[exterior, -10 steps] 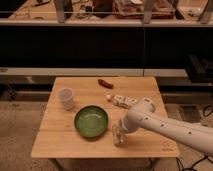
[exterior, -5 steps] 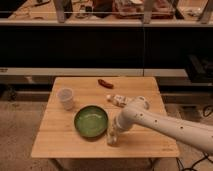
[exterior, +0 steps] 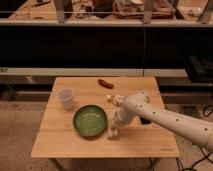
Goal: Wipe the white sponge on the table
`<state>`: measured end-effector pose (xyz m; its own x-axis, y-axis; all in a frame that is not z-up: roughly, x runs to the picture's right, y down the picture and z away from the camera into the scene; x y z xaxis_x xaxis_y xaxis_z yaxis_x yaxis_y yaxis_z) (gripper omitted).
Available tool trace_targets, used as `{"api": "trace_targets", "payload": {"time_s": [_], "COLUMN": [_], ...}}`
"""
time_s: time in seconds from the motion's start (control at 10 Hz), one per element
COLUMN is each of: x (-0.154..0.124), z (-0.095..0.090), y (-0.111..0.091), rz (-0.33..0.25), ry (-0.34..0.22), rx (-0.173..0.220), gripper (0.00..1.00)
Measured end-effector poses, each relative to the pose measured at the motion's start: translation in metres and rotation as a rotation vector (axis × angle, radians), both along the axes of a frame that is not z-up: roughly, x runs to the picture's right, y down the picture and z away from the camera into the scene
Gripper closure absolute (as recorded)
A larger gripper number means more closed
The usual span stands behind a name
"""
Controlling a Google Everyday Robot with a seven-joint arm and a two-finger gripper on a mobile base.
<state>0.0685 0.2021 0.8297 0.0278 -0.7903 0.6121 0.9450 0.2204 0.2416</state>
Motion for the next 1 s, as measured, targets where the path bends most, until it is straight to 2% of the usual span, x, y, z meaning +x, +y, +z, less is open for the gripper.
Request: {"api": "trace_targets", "payload": {"time_s": [0.2,0.4,0.6,1.0], "x": [0.014,0.042,0.065,0.114], "z": [0.011,0.014,0.008,-0.016], "y": [-0.003,0.001,0.010,0.043], "rz": [0.014,0.025,0.030,0.032], "ry": [0.028,0.073,0.105,0.179], "rx": [-0.006,-0.015,-0.020,-0.026], "gripper": [0.88,0.88,0.88,0.88]}}
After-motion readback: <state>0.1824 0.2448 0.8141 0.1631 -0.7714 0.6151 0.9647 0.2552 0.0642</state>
